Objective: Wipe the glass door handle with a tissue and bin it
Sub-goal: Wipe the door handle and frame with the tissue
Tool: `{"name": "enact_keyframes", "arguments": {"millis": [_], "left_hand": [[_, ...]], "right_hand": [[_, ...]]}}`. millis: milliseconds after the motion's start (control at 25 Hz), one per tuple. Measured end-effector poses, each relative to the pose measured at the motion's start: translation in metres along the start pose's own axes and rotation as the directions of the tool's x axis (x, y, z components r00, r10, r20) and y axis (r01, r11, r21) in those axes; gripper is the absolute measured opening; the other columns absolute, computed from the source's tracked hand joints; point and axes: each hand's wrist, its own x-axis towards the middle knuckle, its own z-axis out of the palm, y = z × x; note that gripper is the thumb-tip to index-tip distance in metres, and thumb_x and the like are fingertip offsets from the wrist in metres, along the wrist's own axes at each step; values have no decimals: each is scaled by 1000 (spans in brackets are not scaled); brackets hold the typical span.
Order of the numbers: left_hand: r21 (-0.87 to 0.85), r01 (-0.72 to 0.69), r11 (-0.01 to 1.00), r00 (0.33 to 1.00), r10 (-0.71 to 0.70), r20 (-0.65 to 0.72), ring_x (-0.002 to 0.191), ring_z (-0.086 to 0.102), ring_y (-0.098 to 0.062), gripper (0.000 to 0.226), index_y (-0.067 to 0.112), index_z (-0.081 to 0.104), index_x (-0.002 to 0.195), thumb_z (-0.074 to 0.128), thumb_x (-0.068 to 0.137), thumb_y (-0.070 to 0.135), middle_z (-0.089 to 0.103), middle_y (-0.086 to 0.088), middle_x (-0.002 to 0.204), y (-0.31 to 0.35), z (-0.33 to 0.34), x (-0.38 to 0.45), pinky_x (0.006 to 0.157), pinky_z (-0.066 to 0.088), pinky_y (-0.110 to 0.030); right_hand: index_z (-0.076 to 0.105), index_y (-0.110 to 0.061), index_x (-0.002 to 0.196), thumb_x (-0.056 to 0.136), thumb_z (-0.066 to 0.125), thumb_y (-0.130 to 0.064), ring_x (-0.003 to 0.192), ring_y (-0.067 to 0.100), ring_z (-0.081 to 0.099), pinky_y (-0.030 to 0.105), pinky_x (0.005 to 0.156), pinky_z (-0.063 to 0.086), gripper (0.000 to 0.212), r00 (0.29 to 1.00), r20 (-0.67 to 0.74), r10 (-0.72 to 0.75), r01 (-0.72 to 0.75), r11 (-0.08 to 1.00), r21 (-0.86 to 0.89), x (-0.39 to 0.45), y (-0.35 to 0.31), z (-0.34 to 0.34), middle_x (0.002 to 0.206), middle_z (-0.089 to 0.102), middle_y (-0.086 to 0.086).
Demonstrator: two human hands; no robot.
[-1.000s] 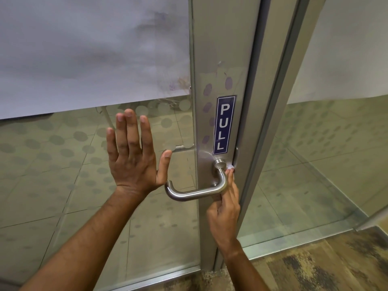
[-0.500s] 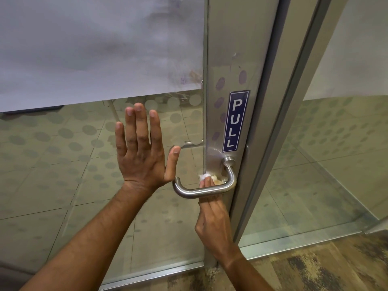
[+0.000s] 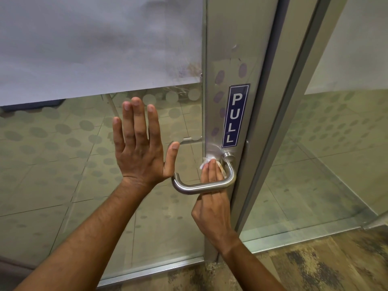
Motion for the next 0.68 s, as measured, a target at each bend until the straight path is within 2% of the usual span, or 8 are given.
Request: {"name": "enact_keyframes", "arguments": {"millis": [160,280,400,520,600,680], "left_hand": [[8,7,1000,1000,-7,-3,154,-17,-22,83,2,12,153,38,92,52,12,-23,155,1,-1,0,126,-6,-42],[7,9,1000,1000,-9,-4,154,-17,-21,83,2,12,154,37,93,52,12,-23,154,1,-1,0,126,-5,-42],[6,12,1000,1000,-12,-5,154,-17,-21,83,3,11,153,37,93,53,12,-23,154,1,-1,0,126,-5,-42],[3,7,1000,1000,-7,-15,154,-16,-21,83,3,12,154,37,92,52,12,-23,154,1,-1,0,126,-5,-42],[2,9,1000,1000,-9,-14,154,-16,-21,83,3,12,154,38,92,52,12,-23,154,2,-2,1,126,-5,-42],[3,13,1000,1000,-13,-9,154,-17,-21,83,2,12,153,38,92,52,13,-23,154,1,-2,1,126,-6,-41]], "right_hand": [[37,2,142,85,44,3,138,34,40,36,121,19,57,994,-73,-83,83,996,-13,-14,6,-3,146,42,15],[49,4,132,80,52,11,129,35,51,40,118,28,53,981,-137,-137,137,991,-14,-11,11,-5,135,55,18],[64,6,117,83,49,9,118,32,61,43,106,45,38,960,-234,-156,157,987,-13,-2,13,-10,121,66,17],[73,6,102,86,52,4,103,29,70,41,93,55,26,942,-313,-123,135,991,18,1,14,-16,105,73,17],[76,5,93,81,64,8,90,29,73,37,82,59,17,940,-338,-55,80,995,60,3,15,-18,93,75,17],[77,3,86,70,78,11,77,28,72,30,73,59,18,942,-334,32,-6,997,79,5,14,-19,84,74,17]]}}
